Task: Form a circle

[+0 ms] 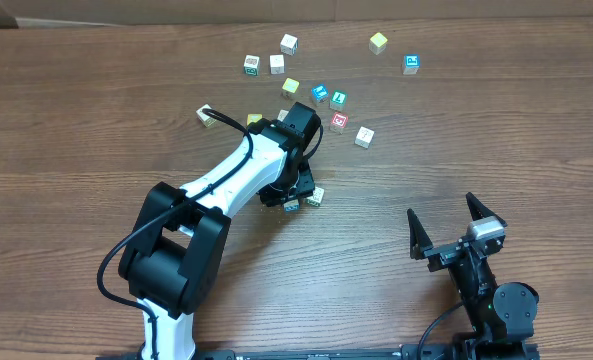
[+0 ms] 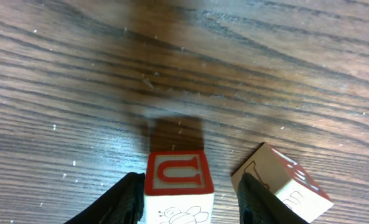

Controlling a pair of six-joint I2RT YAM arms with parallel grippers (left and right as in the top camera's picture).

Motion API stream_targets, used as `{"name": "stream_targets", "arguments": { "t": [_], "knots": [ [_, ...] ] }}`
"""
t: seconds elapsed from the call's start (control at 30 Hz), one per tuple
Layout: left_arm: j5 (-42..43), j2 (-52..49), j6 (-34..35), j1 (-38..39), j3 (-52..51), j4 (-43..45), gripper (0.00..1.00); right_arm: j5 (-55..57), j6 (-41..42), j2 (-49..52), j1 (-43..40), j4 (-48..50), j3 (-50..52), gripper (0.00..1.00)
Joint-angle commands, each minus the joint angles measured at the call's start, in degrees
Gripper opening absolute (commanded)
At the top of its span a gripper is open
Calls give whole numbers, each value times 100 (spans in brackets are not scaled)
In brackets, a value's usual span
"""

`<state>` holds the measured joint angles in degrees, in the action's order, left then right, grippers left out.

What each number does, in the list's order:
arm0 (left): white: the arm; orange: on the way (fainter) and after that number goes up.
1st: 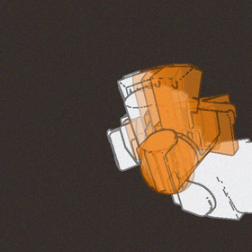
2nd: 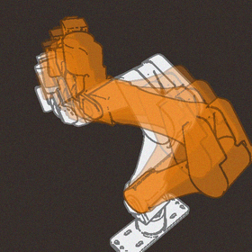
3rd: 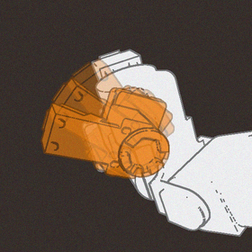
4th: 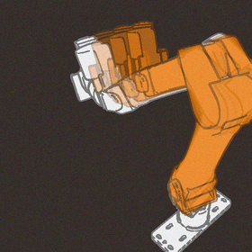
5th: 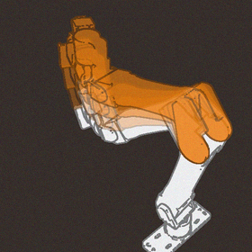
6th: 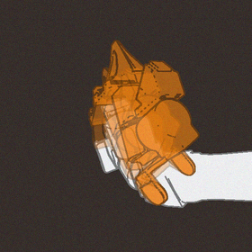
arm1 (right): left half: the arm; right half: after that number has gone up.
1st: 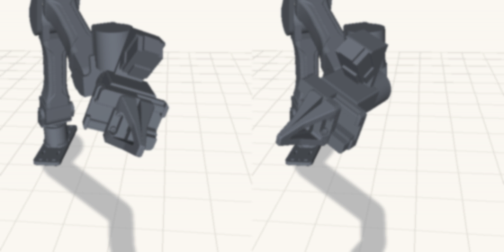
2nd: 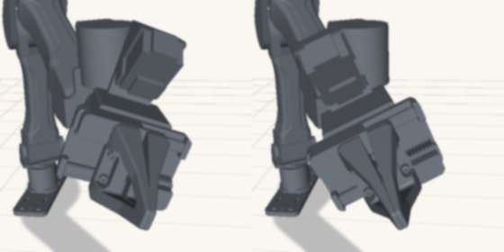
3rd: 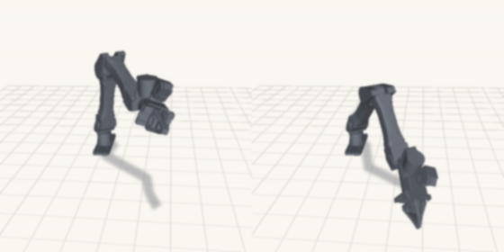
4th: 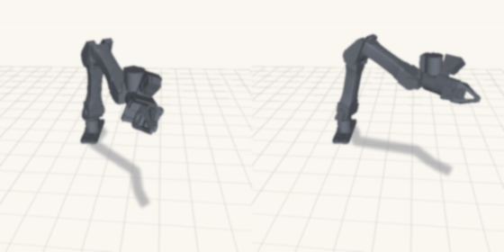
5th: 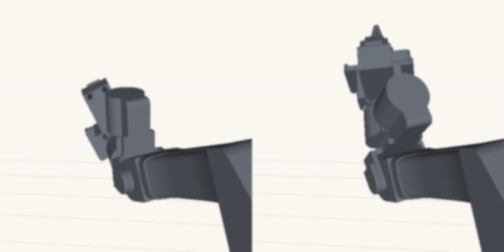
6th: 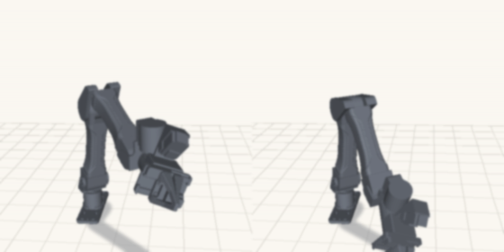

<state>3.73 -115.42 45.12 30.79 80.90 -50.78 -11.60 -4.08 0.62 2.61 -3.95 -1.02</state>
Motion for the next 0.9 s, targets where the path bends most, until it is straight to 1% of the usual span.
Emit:
{"name": "stream_targets", "arguments": {
  "t": [0.0, 0.17, 0.6, 0.67, 0.73, 0.83, 0.87],
  "knots": [
    [28, -57, 142, 9, -24, 28, 46, 11, -9, -46, -7, 37, 57, 100],
    [17, -57, 142, -76, -17, 52, 49, 13, -9, -46, -7, 37, 57, 100],
    [138, -57, 136, -439, 26, 199, 49, 13, -9, -46, -7, 37, 57, 100],
    [284, -57, 46, -455, 26, 197, 51, 13, -9, -46, -7, 37, 57, 100],
    [376, -57, -195, -452, 26, 190, 53, 13, -9, -46, -7, 37, 57, 100],
    [380, -57, -339, -450, 26, 85, 53, 13, -9, -46, -7, 37, 57, 100],
    [382, -57, -337, -450, 26, 22, 51, 13, -9, -46, -7, 37, 57, 100]
  ]
}}
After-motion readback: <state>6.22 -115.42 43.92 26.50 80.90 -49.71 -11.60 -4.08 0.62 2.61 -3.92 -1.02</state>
